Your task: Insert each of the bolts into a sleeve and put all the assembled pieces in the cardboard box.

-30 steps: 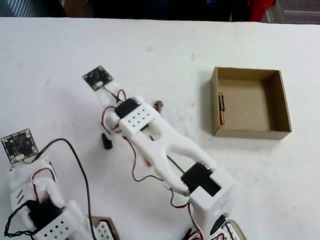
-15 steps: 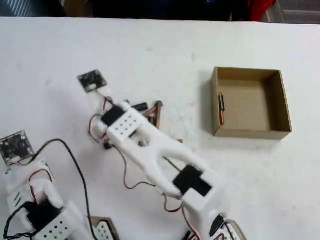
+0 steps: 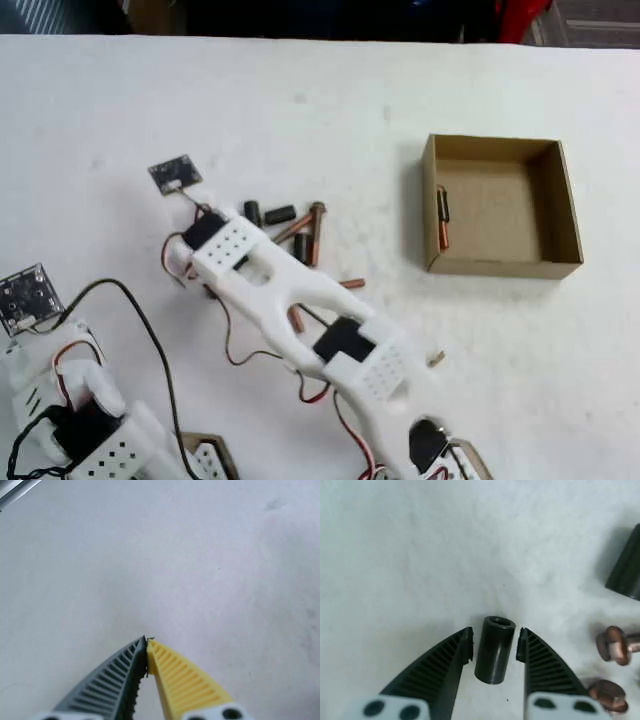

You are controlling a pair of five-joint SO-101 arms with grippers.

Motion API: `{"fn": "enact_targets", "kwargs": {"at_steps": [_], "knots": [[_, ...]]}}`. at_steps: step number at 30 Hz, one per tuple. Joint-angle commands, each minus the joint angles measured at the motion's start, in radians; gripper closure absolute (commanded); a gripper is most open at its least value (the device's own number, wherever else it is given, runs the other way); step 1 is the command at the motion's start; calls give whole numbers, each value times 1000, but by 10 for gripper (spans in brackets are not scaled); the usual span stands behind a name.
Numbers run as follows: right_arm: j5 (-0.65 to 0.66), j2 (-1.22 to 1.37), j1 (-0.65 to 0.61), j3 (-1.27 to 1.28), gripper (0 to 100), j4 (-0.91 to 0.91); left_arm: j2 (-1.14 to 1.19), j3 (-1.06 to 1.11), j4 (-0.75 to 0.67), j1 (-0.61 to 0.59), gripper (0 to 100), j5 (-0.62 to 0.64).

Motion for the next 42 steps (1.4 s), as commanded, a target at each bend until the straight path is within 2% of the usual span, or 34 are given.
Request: {"fn": "enact_targets", "kwargs": {"at_steps": [1, 8, 13, 18, 21, 30, 37, 42], "knots": [[-6, 7, -15, -58, 868, 8, -7, -32, -25, -12, 976, -11], [-80, 41, -15, -58, 868, 27, -7, -32, -25, -12, 976, -11], [-81, 42, -13, -54, 872, 30, -7, -32, -25, -12, 976, -11], [-74, 42, -13, -58, 976, 68, -7, -26, -40, -10, 976, -11], [-71, 42, -8, -57, 975, 88, -7, -12, -54, -10, 976, -11], [195, 18, 68, -75, 976, 173, -7, -9, -63, -8, 976, -11], [227, -71, 156, -160, 981, 295, -7, -9, -60, -7, 976, -9], [342, -139, 168, -164, 981, 351, -7, -9, -60, -5, 976, -5]]}}
